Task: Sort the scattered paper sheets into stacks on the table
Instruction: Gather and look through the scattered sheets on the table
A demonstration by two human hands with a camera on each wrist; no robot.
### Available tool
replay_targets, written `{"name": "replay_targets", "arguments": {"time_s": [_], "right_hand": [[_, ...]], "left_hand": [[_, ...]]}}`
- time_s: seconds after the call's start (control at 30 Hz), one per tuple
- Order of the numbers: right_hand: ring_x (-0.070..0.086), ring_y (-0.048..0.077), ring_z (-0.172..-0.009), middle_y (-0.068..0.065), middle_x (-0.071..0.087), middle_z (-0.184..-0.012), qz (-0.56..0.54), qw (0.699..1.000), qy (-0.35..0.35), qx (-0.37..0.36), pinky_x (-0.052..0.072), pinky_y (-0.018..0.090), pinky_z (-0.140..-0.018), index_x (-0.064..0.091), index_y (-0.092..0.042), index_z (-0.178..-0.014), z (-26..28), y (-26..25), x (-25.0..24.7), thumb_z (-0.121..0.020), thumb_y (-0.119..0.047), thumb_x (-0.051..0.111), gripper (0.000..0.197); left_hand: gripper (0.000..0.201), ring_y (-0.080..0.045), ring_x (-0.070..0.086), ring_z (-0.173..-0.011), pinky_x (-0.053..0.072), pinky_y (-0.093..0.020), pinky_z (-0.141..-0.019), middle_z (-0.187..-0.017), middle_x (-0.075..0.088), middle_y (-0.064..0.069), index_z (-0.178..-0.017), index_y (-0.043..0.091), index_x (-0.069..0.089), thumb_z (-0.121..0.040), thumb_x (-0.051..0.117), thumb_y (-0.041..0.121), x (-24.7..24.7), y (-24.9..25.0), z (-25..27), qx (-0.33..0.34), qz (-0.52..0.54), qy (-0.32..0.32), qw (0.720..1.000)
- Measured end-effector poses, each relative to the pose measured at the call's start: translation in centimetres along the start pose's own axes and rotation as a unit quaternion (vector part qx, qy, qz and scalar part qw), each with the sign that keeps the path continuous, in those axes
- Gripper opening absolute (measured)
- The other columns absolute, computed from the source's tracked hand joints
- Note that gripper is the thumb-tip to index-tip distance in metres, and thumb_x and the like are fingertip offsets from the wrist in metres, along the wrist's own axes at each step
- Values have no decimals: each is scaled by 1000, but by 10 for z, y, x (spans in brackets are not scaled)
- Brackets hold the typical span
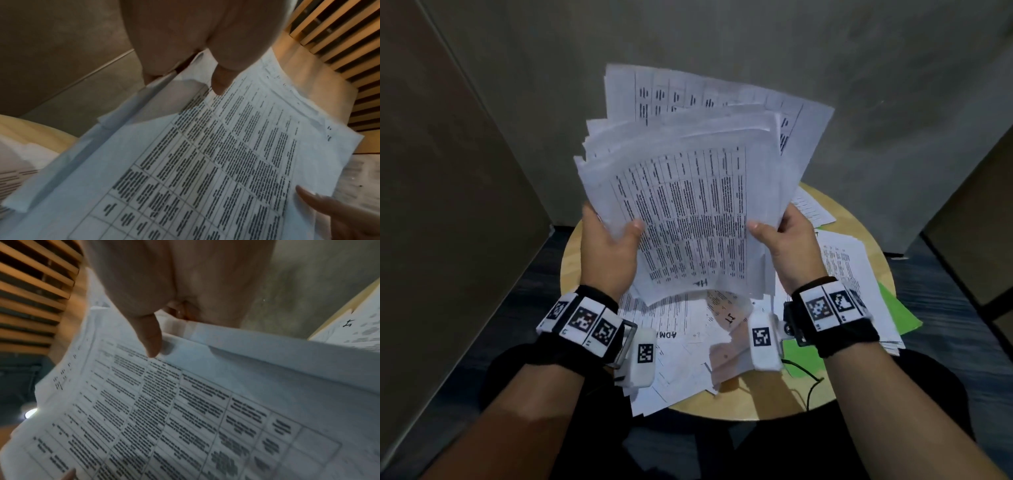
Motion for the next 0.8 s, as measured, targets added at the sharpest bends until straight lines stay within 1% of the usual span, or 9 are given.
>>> {"name": "replay_targets", "arguments": {"time_s": [0.1,0.2,0.27,0.37,0.43,0.5,0.57,0.7,0.8], "right_hand": [[64,18,-109,4,66,-119,22,999,-26,17,53,38,-92,49,-13,-126,4,21,5,-75,-13,74,57],[64,16,-104,0,65,-114,73,996,-20,50,50,47,-96,46,-16,-121,8,47,7,-83,-16,71,46],[62,17,-103,0,64,-112,117,992,-16,53,49,49,-96,46,-20,-118,8,55,10,-88,-18,64,35],[59,16,-105,-2,62,-114,124,991,4,39,47,39,-97,47,-20,-120,7,49,16,-94,-14,54,27],[58,10,-98,-4,62,-107,107,994,31,0,48,25,-88,48,-19,-116,5,36,16,-94,-10,53,24],[58,3,-87,-7,61,-98,98,993,50,-45,46,12,-73,49,-17,-112,4,21,14,-94,-10,53,20],[58,2,-85,-6,61,-97,80,993,58,-62,48,15,-72,49,-16,-110,3,15,13,-93,-10,54,19],[63,12,-97,-1,64,-107,64,997,34,-13,53,35,-85,47,-18,-113,9,31,13,-90,-14,62,27],[61,8,-97,-1,62,-109,94,995,5,19,53,33,-85,46,-17,-117,16,46,17,-93,-15,59,28]], "left_hand": [[64,-1,54,-112,47,-18,-91,-133,47,1,-136,19,23,-89,59,-4,0,-13,8,-33,-18,-31,999],[61,-14,48,-120,41,-26,-98,-130,44,0,-136,16,20,-91,55,-6,3,-26,14,-72,-25,-41,996],[53,-15,47,-122,37,-23,-99,-120,49,10,-130,20,25,-93,50,-8,6,-33,17,-83,-24,-37,996],[45,6,50,-107,36,-12,-92,-111,47,25,-133,27,33,-99,44,0,8,-31,16,-63,-59,-3,996],[33,18,53,-96,41,-8,-86,-109,53,25,-119,32,42,-99,48,7,6,-21,11,-19,-60,35,997],[22,5,60,-101,49,-17,-88,-110,61,10,-117,23,49,-97,53,14,2,-11,4,12,-57,65,996],[23,-11,61,-108,52,-33,-93,-116,63,0,-119,16,49,-97,55,19,1,-9,2,16,-46,70,996],[35,-12,59,-111,48,-38,-99,-123,58,1,-129,17,38,-98,53,19,1,-31,9,-49,-35,25,998],[36,-11,55,-112,44,-39,-103,-121,55,6,-129,23,34,-99,50,14,1,-49,16,-76,-67,10,995]]}}
Point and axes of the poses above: each hand's wrist, its own z-axis away from the middle knuckle, its own x-axis out of the palm, y = z × x, the point moved 3 cm from there along -z, towards the middle knuckle
